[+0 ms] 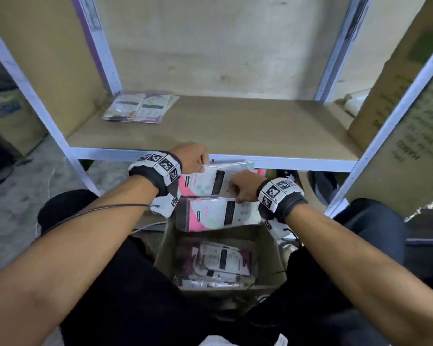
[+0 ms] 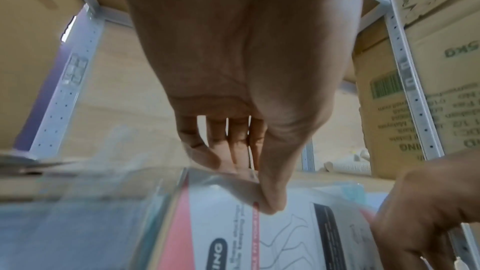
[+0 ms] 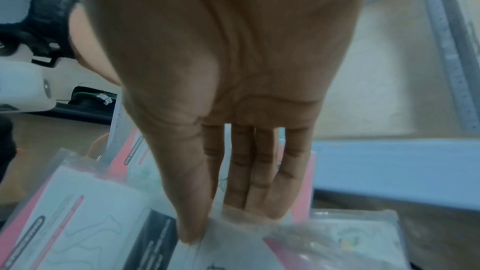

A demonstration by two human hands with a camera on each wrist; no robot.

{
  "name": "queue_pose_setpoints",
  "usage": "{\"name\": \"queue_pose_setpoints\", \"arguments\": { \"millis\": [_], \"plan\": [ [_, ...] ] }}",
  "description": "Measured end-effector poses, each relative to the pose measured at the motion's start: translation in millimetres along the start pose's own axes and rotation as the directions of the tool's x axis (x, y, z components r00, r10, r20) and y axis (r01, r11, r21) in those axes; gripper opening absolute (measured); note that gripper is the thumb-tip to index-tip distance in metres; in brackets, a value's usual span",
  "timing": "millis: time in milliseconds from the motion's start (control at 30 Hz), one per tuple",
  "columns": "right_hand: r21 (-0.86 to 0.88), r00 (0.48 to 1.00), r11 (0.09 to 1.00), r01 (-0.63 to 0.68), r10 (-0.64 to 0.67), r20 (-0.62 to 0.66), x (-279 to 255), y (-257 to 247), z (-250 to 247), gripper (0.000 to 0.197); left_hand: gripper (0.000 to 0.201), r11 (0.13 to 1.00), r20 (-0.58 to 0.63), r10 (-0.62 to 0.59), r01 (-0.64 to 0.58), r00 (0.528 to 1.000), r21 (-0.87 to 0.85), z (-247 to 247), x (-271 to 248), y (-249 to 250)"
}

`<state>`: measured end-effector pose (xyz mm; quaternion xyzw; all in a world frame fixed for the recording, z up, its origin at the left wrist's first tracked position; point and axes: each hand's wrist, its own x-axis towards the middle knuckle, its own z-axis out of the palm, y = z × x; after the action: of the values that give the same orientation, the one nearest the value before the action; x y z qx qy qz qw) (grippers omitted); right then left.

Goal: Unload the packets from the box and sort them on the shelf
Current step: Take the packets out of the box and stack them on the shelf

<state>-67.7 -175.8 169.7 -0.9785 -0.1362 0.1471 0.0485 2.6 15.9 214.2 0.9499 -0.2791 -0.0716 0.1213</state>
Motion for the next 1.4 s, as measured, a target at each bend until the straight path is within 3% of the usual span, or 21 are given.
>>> {"name": "queue_pose_setpoints", "arguments": {
  "millis": [267,467,567,633,733,800,933,1033,1133,1267,1400],
  "plan": [
    [0.006,0.983,1.0,0.027,-0.025,-0.18,-13.8,20.6,-91.9,0.014,0.021,0.998,-0.06,-0.004,0.0,0.998,-0.067,-88.4,7.7,-4.1],
    [0.063,0.972,0.998,-0.002,0.017,-0.236,3.6,46.4,-144.4,0.014,0.027,0.942,-0.112,-0.121,0.078,0.986,-0.327,-129.7,32.5,-46.2],
    [0.238,0.968,0.971,0.031,0.03,-0.247,21.7,63.9,-161.3,0.011,0.031,0.866,-0.134,-0.23,0.14,0.964,-0.479,-136.9,46.5,-77.4],
    [0.44,0.973,0.898,0.009,0.093,-0.211,37.6,71.8,-166.6,0.009,0.023,0.771,-0.141,-0.312,0.164,0.939,-0.616,-135.7,54.3,-99.5],
    [0.73,0.973,0.682,-0.045,0.197,-0.124,66.7,75.1,-167.7,0.015,0.022,0.565,-0.118,-0.435,0.169,0.893,-0.807,-126.3,66.0,-131.5],
    [0.836,0.973,0.549,-0.023,0.202,-0.107,89.2,73.3,-165.8,0.018,0.029,0.467,-0.079,-0.526,0.21,0.847,-0.859,-118.4,76.4,-154.0],
    [0.93,0.974,0.368,0.02,0.204,-0.101,144.9,59.2,-161.6,0.021,0.018,0.285,0.04,-0.671,0.308,0.74,-0.908,-113.2,96.2,-198.2],
    [0.965,0.979,0.259,0.031,0.187,-0.082,190.9,42.0,-158.8,0.014,0.016,0.229,0.026,-0.72,0.273,0.693,-0.934,-113.8,109.9,-231.7],
    [0.985,0.984,0.172,0.024,0.169,-0.053,234.9,23.5,-157.7,0.014,0.034,0.211,0.016,-0.744,0.258,0.668,-0.943,-119.5,121.8,-268.0],
    [0.997,0.985,0.075,-0.011,0.174,-0.002,287.2,-5.8,-160.4,0.018,0.034,0.26,-0.004,-0.768,0.306,0.64,-0.916,-128.9,134.1,-313.2],
    [0.999,0.98,0.001,-0.037,0.195,0.036,332.2,-31.3,-158.6,0.015,0.037,0.332,0.009,-0.755,0.393,0.656,-0.858,-128.0,145.0,-353.2]
  ]
}}
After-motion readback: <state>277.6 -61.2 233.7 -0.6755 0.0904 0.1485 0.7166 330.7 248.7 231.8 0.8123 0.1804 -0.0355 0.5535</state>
